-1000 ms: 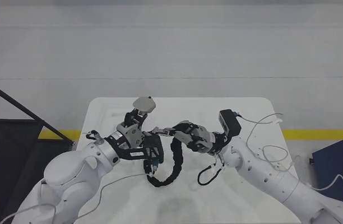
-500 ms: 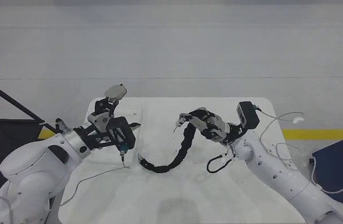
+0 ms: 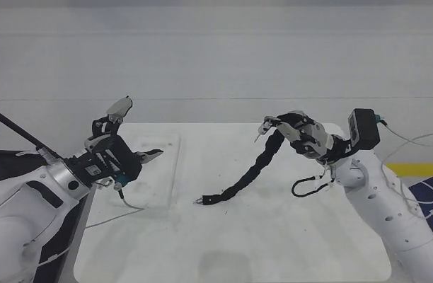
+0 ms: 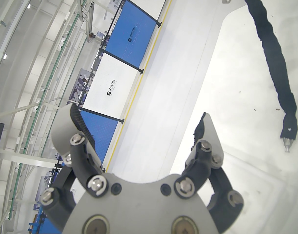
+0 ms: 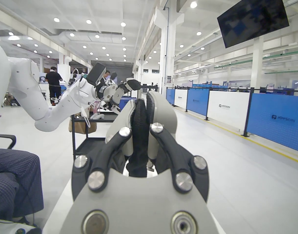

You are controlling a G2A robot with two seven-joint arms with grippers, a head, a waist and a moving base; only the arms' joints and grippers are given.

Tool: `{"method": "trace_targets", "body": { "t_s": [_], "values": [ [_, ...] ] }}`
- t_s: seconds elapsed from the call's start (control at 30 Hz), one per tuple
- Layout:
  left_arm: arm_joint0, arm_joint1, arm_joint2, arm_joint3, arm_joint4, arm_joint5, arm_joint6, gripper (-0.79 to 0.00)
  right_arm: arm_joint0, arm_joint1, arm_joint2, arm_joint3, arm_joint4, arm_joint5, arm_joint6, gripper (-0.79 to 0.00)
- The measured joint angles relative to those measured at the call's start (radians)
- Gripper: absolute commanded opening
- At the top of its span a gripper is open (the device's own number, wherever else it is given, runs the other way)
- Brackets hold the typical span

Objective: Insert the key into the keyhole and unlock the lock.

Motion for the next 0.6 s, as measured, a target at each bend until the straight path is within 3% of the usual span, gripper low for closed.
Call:
{"method": "trace_targets", "body": {
  "t_s": [0.17,0.27,0.43,0.6],
  "values": [
    [0.009,-0.001,-0.020,0.000,-0.032,0.003,0.001,0.000,0.012,0.027,0.089,-0.069,0.013,0.000,0.138,-0.785],
    [0.018,-0.001,-0.028,0.000,-0.048,0.002,0.000,0.000,0.004,0.028,0.071,-0.090,0.038,0.000,0.222,-0.785],
    [0.042,-0.002,-0.029,0.000,-0.062,-0.001,0.000,0.000,0.018,-0.015,-0.102,-0.025,0.098,0.014,0.339,-0.785],
    [0.045,-0.001,-0.038,0.000,-0.062,-0.011,0.000,0.000,0.102,-0.095,-0.288,0.119,0.116,0.047,0.406,-0.785]
  ]
}}
